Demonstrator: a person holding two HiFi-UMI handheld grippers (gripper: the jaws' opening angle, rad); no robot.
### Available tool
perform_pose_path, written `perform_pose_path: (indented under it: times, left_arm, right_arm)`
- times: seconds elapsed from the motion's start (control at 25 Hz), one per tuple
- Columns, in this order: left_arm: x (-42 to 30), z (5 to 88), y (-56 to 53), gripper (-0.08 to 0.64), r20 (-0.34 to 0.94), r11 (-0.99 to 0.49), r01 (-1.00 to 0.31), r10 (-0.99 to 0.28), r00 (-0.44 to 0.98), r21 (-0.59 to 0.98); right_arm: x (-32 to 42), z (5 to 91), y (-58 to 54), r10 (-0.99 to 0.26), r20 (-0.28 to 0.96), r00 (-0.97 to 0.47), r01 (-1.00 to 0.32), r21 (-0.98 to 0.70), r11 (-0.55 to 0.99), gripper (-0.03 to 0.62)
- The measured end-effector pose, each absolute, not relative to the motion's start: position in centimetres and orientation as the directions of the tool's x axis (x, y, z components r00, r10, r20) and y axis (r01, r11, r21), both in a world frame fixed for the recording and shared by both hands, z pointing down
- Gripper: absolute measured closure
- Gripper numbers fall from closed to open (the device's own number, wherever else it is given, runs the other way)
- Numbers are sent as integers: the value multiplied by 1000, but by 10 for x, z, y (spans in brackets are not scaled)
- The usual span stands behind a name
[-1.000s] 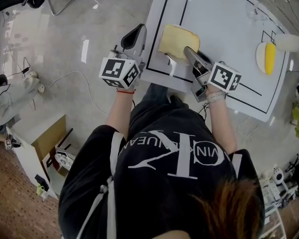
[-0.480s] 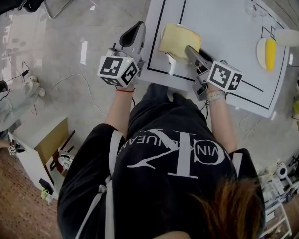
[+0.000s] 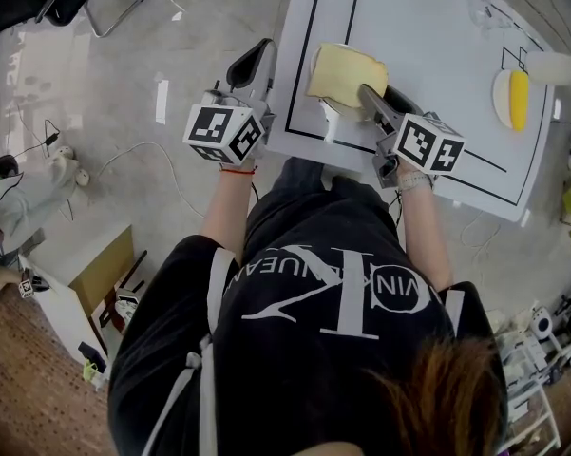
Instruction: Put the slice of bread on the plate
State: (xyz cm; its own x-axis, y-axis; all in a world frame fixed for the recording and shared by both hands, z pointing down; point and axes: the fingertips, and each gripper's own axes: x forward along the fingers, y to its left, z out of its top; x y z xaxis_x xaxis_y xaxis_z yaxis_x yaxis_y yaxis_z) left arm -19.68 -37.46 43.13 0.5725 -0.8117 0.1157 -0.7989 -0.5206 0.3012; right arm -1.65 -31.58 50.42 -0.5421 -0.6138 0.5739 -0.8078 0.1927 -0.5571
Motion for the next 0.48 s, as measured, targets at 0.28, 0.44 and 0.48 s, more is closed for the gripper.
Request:
perform_pose_path:
  times: [0.28,0.44,0.48]
  left_arm:
    - [-203,431,-373,555,115,-518,-800,-814,570,302]
    - [-203,431,-372,555,113,-521,-799,-812,573,300]
    - [-203,431,-372,555,113,-523,-798,-811,574,300]
  right_arm:
    - [-15,506,-315,-623,604,-496,-852,-476,217,372]
    - [-13,508,-313,-629,610,-482,-863,-453,222,365]
    - [-12,508,-313,-631,611,-478,-865,-450,220,364]
